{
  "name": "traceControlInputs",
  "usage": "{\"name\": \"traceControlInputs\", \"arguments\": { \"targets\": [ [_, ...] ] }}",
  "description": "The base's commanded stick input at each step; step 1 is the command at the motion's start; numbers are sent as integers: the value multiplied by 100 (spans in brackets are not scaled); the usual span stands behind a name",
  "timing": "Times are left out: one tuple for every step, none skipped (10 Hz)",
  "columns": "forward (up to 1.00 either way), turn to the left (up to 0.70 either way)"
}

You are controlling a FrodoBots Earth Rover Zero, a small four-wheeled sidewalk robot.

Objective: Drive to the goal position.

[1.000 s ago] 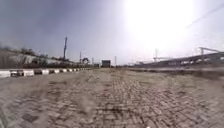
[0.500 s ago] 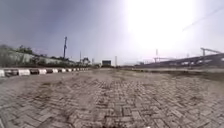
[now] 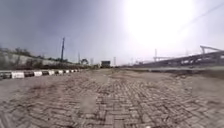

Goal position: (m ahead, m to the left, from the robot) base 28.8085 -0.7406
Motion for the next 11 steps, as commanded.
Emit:
{"name": "traceControlInputs", "arguments": {
  "targets": [
    [100,0],
    [100,0],
    [100,0],
    [100,0],
    [100,0],
    [100,0],
    [100,0],
    [100,0],
    [100,0],
    [100,0],
    [100,0]
  ]
}}
